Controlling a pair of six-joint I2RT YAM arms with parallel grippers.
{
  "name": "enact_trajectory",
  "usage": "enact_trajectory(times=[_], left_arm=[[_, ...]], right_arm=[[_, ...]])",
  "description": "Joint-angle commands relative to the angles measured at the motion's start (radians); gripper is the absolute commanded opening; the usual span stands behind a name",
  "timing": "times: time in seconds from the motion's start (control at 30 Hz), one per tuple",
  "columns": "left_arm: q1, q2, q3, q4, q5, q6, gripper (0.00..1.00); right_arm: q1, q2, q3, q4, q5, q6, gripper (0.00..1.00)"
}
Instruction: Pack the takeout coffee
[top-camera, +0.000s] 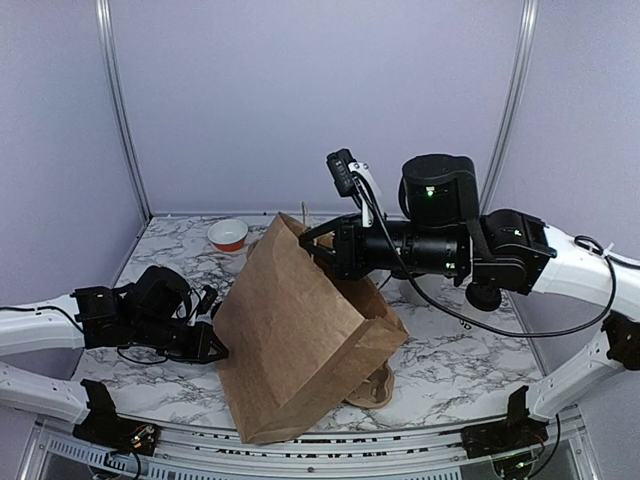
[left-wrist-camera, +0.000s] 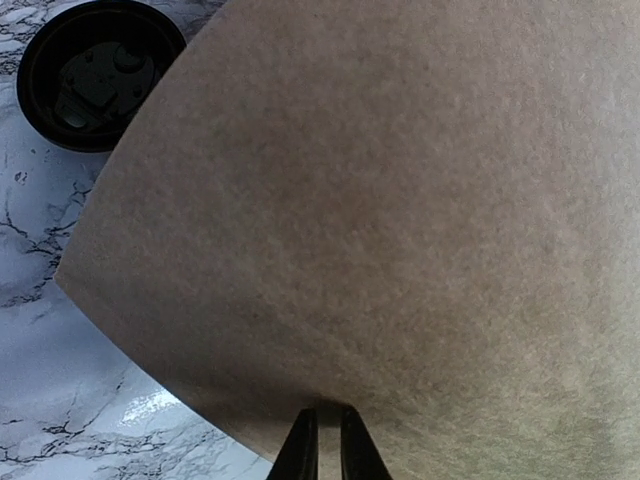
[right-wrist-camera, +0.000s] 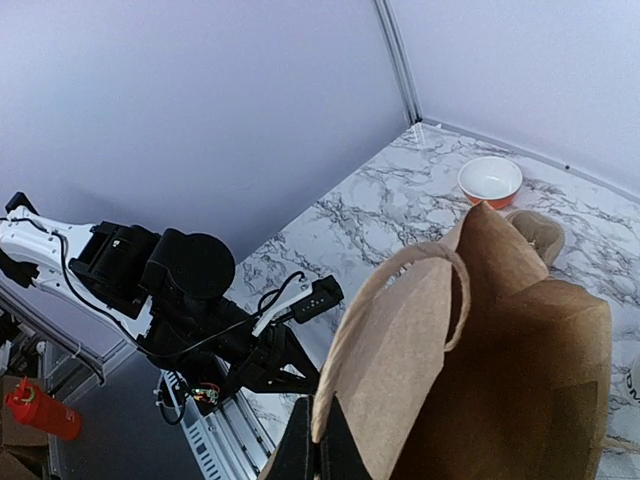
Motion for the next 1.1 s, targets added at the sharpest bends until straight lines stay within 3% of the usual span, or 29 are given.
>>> enact_trajectory(times=[0.0, 0.47, 1.07], left_arm=[[-0.009, 0.044, -0.017, 0.065, -0.004, 0.009, 0.09], [0.027, 0.165, 0.027, 0.084, -0.052, 0.073, 0.09], [0.176, 0.234, 0.098, 0.090, -0.004, 0.175, 0.08]], right_arm=[[0.056, 0.067, 0.095, 0.034, 0.029, -0.067, 0.00], [0.076, 0.350, 0.344, 0.056, -0.032, -0.086, 0.00], [0.047, 0.463, 0.437, 0.058, 0.021, -0.107, 0.00]])
